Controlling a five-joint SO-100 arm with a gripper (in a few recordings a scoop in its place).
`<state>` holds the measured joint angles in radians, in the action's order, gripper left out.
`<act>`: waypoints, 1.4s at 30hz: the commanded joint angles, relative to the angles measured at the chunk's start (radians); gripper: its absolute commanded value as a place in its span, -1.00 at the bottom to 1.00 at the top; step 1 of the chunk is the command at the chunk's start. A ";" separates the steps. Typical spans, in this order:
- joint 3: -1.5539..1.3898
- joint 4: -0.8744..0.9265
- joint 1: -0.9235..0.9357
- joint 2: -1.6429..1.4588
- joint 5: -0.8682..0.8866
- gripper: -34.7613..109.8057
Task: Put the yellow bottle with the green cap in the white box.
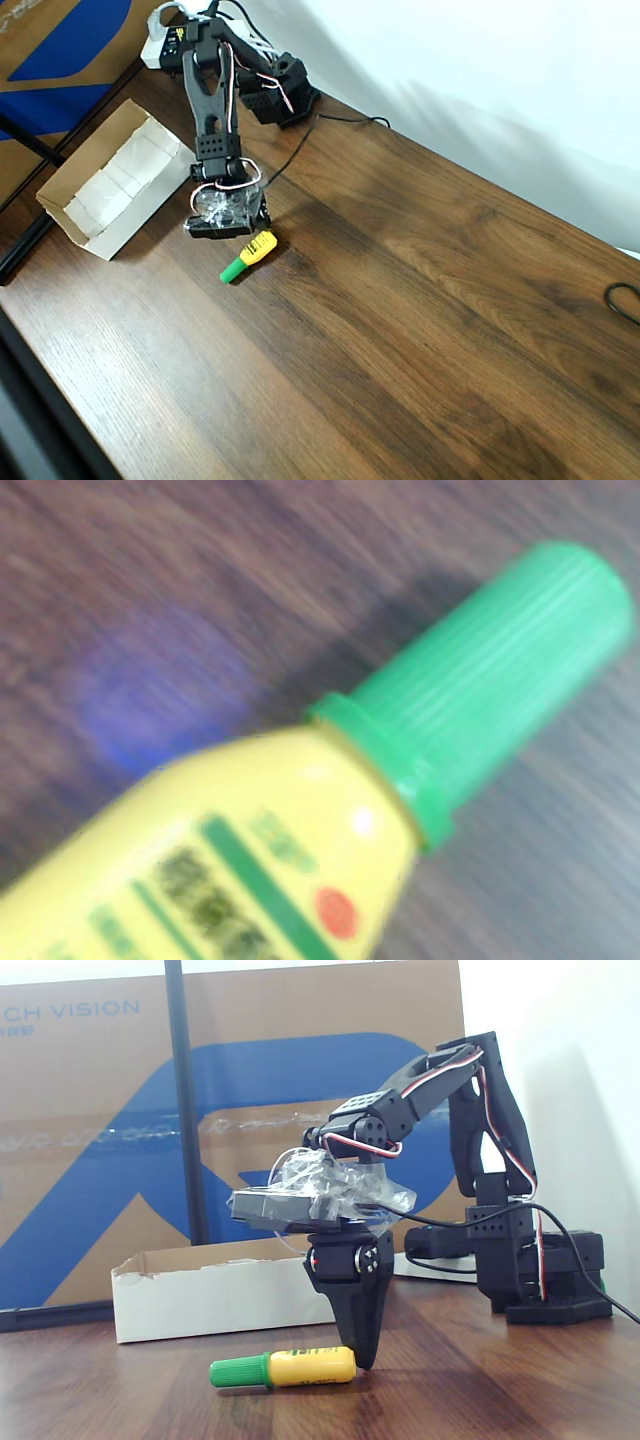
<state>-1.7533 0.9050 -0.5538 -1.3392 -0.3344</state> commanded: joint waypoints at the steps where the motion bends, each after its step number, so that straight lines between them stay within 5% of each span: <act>1: 0.055 0.034 -0.028 -0.006 0.009 -0.52; 29: 0.092 -0.097 0.152 -0.038 0.003 -0.52; 42: 0.074 -0.310 0.064 0.006 -0.043 -0.52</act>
<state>-1.7196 0.6121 -0.4709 -1.3023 -0.3697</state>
